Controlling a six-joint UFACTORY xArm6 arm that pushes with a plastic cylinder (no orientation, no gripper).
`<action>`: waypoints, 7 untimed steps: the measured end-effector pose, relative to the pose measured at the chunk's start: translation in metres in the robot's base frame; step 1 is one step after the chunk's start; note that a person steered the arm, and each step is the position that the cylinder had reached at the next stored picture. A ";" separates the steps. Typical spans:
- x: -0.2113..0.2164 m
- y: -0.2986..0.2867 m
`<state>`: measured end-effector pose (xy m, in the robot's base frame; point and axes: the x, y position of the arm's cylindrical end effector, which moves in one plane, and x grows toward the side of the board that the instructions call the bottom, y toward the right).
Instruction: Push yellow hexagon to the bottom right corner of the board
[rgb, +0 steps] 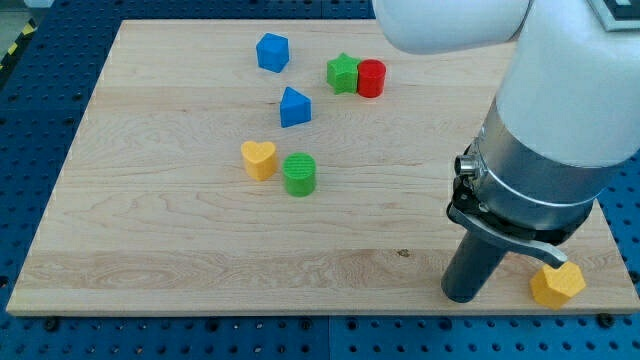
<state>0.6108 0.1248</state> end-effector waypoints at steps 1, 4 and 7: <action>0.003 0.000; 0.007 -0.002; 0.007 0.097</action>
<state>0.6180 0.2217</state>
